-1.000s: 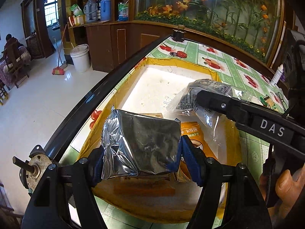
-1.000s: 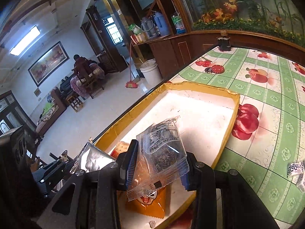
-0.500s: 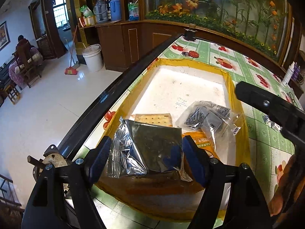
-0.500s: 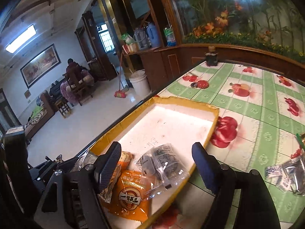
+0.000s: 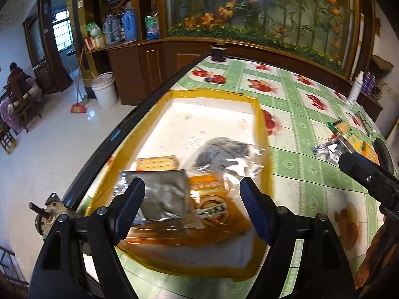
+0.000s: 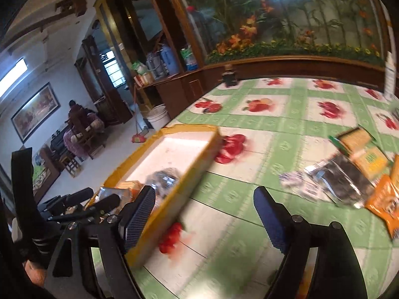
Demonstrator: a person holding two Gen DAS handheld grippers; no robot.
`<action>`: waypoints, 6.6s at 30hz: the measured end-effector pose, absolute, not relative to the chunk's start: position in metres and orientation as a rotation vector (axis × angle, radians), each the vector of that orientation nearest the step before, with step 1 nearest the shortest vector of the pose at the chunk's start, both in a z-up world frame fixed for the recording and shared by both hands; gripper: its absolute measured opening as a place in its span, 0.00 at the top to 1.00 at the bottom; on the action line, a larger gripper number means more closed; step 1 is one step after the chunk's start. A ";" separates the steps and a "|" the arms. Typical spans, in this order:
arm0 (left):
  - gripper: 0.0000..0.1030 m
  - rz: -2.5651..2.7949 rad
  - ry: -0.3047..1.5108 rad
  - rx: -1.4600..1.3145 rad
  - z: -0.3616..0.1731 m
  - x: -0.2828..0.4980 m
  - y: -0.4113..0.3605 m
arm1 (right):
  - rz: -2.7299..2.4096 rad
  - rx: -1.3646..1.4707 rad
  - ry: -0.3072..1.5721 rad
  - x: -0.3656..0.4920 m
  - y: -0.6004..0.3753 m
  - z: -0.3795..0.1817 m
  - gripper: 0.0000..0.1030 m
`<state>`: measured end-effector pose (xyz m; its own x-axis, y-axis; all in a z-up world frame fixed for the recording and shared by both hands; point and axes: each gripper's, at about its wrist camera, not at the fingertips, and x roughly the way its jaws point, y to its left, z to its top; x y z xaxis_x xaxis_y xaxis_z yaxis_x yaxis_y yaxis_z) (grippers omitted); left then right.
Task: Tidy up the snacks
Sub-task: 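Release the foil bag and clear bag into the tray and withdraw both grippers, then grasp a white milk candy pack with the left gripper while the right gripper grasps another, then carry both white candy packs over the tray with both grippers, then release both candy packs into the tray and open both grippers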
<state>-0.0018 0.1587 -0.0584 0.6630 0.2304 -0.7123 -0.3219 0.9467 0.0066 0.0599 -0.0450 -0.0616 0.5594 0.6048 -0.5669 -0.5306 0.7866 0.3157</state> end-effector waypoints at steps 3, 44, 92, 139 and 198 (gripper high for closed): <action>0.23 0.278 0.795 -0.099 -0.058 0.003 0.141 | 0.608 0.155 0.732 0.060 -0.080 -0.070 0.19; 0.24 -0.184 0.915 0.002 -0.089 0.117 0.000 | 0.286 0.151 0.813 0.102 -0.260 -0.116 0.18; 0.69 -0.272 0.900 -0.129 -0.087 0.086 0.037 | 0.366 0.159 0.843 0.080 -0.246 -0.114 0.68; 0.68 0.088 0.710 -0.311 -0.048 -0.035 0.200 | 0.866 -0.012 0.720 0.030 -0.015 -0.055 0.68; 0.22 0.340 0.745 -0.145 -0.045 0.024 0.202 | 0.745 0.201 0.714 0.097 -0.003 -0.052 0.32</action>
